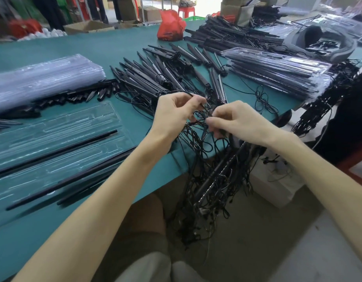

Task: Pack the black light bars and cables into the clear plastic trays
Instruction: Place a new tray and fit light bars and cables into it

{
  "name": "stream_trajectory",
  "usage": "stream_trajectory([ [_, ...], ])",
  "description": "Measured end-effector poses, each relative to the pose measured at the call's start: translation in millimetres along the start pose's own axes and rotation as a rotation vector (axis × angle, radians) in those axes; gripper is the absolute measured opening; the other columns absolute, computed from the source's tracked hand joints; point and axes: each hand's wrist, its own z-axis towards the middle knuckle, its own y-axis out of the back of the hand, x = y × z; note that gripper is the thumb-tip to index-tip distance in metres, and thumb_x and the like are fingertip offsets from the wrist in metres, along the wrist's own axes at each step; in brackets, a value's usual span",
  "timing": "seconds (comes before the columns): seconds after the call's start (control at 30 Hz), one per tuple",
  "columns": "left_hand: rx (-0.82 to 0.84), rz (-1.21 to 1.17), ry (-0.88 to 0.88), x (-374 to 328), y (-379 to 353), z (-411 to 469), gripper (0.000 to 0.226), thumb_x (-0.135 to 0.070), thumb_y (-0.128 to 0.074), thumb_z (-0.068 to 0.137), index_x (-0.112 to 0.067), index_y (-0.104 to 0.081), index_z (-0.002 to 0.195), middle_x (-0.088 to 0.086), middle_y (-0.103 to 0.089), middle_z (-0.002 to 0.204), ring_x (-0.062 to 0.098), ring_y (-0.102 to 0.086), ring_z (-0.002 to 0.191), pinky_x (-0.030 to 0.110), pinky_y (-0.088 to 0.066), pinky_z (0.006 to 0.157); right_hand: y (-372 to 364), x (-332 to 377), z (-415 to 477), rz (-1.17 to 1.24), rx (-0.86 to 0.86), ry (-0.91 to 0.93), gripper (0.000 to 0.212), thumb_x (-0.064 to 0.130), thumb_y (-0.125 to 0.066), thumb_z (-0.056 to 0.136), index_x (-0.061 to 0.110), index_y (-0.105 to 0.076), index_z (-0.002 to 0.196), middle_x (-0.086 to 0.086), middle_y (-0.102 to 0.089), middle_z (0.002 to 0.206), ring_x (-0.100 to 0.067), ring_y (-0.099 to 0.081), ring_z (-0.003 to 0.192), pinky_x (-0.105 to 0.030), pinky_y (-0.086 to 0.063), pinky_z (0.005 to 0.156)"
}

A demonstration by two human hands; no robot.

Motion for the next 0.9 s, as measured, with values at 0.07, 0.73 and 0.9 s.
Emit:
stream_trajectory([
  [0.07, 0.012, 0.001, 0.028, 0.2, 8.2, -1.3, 0.02, -0.02, -0.065, 0.098, -0.004, -0.076, 0.103, 0.008, -0.077, 0.093, 0.011, -0.059, 0.059, 0.015, -0.045, 0.057, -2.1, 4.7, 0.2, 0.087, -0.077, 0.033, 0.027, 0.024, -0.06, 0.101, 0.007, -0.071, 0.082, -0.002, -0.071, 0.067, -0.011, -0.066, 0.059, -0.028, -0.055, 0.062],
  [0.73, 0.271, 1.197, -0.147, 38.3, 115.1, -58.1, 0.055, -0.056, -0.069, 0.086, -0.022, -0.061, 0.129, 0.0, -0.048, 0.127, 0.021, -0.044, 0.121, 0.041, -0.039, 0.097, -68.4, 95.3, 47.4, 0.54, -0.198, 0.074, 0.025, 0.015, -0.043, 0.108, -0.002, -0.062, 0.107, -0.004, -0.061, 0.072, -0.014, -0.053, 0.054, -0.02, -0.041, 0.048],
  [0.9, 0.273, 1.324, -0.136, 34.8, 103.7, -58.5, 0.044, -0.047, -0.064, 0.092, -0.015, -0.061, 0.121, 0.001, -0.046, 0.124, 0.022, -0.047, 0.116, 0.038, -0.04, 0.092, -69.4, 96.6, 41.2, 0.524, -0.211, 0.094, 0.025, 0.013, -0.042, 0.108, -0.002, -0.062, 0.107, -0.003, -0.063, 0.072, -0.015, -0.057, 0.056, -0.029, -0.043, 0.053],
])
